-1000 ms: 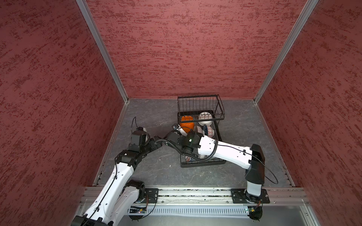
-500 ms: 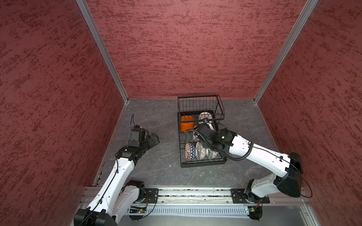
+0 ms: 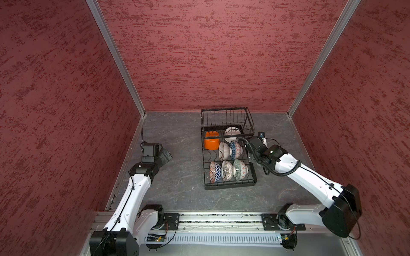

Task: Load bowls into a dish rack
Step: Reset both arms

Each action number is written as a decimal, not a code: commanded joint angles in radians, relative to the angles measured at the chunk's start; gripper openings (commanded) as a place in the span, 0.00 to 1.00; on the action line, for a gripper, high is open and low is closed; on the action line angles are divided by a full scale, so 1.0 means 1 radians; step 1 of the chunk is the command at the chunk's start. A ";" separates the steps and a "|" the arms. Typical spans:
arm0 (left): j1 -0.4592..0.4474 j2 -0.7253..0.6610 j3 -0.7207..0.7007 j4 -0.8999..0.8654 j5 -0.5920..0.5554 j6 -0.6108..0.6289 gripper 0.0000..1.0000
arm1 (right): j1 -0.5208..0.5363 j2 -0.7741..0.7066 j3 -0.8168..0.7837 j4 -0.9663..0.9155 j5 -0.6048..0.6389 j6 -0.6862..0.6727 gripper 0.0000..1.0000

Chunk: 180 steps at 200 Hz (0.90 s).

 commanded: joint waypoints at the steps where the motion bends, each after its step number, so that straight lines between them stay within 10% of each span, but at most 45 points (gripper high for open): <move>1: 0.022 0.011 -0.022 0.072 -0.079 0.047 0.99 | -0.077 -0.050 -0.041 0.126 0.053 0.014 0.93; 94: 0.024 -0.017 -0.224 0.446 -0.198 0.237 1.00 | -0.314 -0.026 -0.384 0.916 0.109 -0.337 0.99; 180: 0.021 -0.062 -0.460 0.929 -0.172 0.384 0.99 | -0.491 0.128 -0.643 1.700 -0.126 -0.531 0.99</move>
